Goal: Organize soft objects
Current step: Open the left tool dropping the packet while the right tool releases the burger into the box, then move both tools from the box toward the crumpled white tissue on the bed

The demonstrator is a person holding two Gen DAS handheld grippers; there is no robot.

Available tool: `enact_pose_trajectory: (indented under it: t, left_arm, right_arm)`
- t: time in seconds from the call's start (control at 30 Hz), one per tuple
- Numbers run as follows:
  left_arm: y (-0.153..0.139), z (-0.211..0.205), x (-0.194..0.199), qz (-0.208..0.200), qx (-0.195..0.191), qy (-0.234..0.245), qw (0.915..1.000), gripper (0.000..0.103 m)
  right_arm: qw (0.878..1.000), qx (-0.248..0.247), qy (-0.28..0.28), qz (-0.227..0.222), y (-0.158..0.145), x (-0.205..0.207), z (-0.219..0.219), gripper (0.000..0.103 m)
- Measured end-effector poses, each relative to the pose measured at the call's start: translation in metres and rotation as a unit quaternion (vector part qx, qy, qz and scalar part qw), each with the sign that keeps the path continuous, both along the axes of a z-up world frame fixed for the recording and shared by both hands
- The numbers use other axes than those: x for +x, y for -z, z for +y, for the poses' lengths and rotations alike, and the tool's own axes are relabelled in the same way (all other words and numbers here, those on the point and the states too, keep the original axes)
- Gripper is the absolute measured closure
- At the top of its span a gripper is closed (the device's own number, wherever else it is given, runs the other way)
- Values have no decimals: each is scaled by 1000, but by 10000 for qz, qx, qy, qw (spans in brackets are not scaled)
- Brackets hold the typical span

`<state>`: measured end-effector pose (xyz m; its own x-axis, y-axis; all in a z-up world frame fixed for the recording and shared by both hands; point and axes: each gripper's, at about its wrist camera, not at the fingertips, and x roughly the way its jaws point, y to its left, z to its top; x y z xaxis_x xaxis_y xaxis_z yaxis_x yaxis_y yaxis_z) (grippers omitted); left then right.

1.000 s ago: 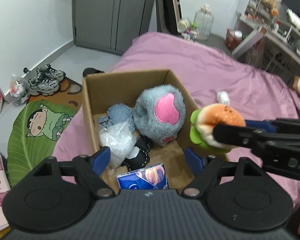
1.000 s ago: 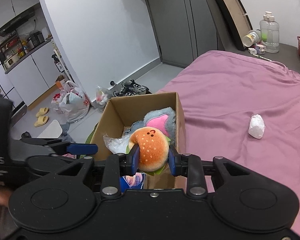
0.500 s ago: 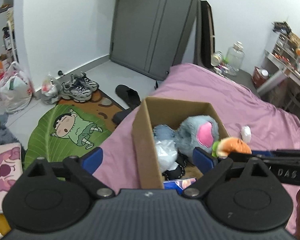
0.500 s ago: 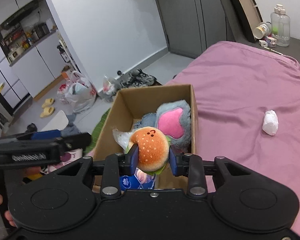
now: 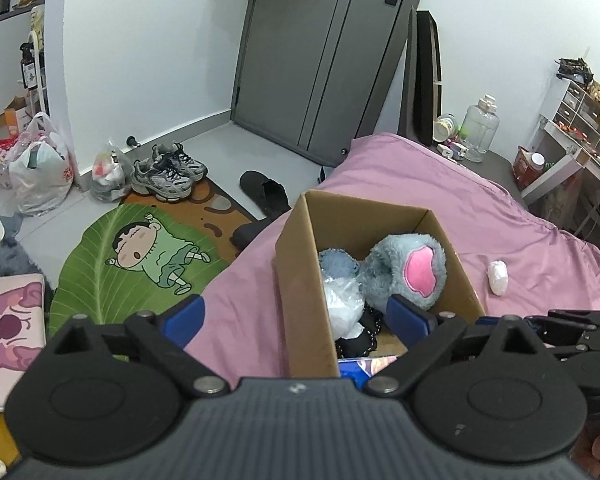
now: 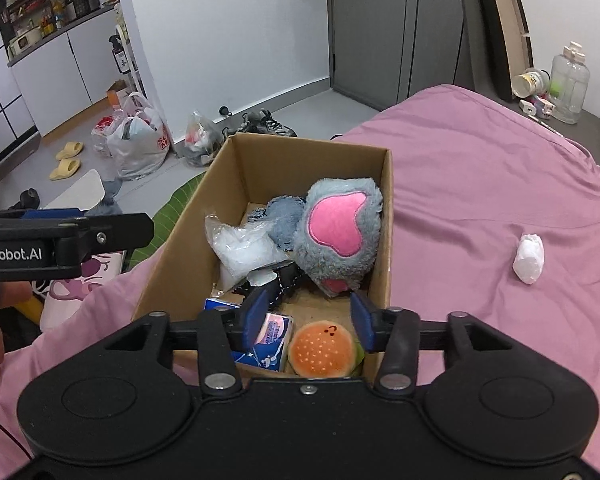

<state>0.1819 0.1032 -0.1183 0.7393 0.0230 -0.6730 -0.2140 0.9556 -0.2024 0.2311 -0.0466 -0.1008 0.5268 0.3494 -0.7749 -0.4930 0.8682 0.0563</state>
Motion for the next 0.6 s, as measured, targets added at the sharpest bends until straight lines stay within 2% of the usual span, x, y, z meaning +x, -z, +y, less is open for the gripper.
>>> enact_pose_trajectory:
  t: [0.1,0.27,0.37,0.47,0.53,0.6]
  left_arm:
    - [-1,-1,-1,-17,67,2,10000,6]
    - [-7,-6,-4,-61,140,44,9999,6]
    - [-12,-12,-4,-144,152,167,9996,6]
    - [-19,-22,-3,-186,264,256,9991,6]
    - [-22,-26,-2,-157,245,306,9991,6]
    - [-25,-30,-2,-127,216,374,9990,6]
  right_arm:
    - [9999,109,35,-6,-4,-1,-4,49]
    - [9993,332,148,-53,-15,-5,-14,35]
    - [9989,441,139,-29,-20,-11,-21,20]
    - [9987,492,113,-80,-25,-16,-29,15]
    - [9985,523,116,-51,-27,-17,-34,8]
    - [9984,558,74,-6,-28,-18,-39,5]
